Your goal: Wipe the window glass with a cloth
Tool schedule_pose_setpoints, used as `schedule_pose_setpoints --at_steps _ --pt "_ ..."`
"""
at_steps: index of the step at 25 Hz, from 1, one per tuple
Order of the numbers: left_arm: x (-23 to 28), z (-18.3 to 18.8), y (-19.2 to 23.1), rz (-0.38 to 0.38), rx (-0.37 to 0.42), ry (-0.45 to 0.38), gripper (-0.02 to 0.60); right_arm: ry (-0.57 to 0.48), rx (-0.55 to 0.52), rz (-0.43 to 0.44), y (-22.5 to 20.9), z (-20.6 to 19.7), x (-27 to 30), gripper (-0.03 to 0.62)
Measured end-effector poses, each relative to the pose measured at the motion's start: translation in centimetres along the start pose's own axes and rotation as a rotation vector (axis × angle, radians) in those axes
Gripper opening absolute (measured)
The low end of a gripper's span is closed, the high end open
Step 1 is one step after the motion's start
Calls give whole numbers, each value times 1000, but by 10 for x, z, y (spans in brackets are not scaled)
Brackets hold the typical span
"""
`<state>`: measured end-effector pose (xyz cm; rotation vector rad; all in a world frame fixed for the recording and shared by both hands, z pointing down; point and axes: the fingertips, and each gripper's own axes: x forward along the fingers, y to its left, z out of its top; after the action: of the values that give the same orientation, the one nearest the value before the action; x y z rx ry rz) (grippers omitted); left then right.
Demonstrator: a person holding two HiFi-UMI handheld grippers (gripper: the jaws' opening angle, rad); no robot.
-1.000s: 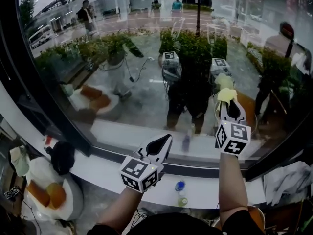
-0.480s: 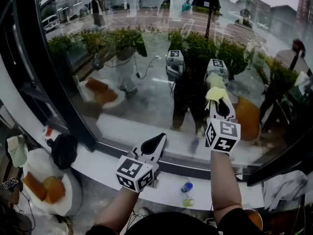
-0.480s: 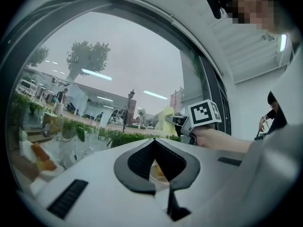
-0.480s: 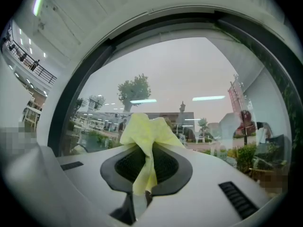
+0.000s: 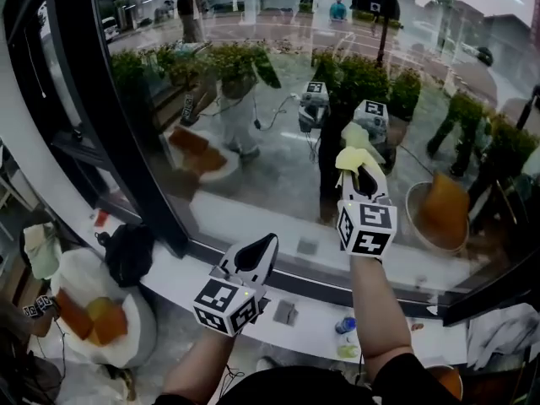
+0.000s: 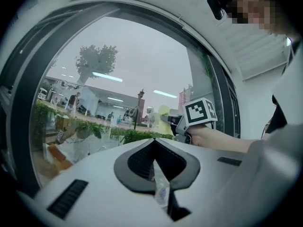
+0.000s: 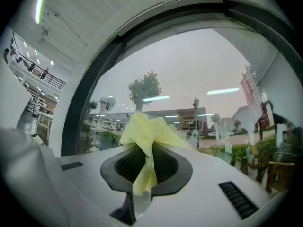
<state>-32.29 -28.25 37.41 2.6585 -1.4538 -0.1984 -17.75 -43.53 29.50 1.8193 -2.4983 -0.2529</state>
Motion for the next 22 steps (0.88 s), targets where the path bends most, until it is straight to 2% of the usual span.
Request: schedule_pose_setpoints --at_steps 3,12,17,22 --pt "-28 0 34 48 -1 6 8 15 10 52 48 -5 22 57" --pt "-64 -9 35 170 6 28 8 40 42 158 86 -25 29 57" --pt "-68 -9 37 188 0 28 8 32 47 165 86 -24 27 57" --pt "-58 -11 38 172 -7 37 8 31 50 179 85 -21 32 55"
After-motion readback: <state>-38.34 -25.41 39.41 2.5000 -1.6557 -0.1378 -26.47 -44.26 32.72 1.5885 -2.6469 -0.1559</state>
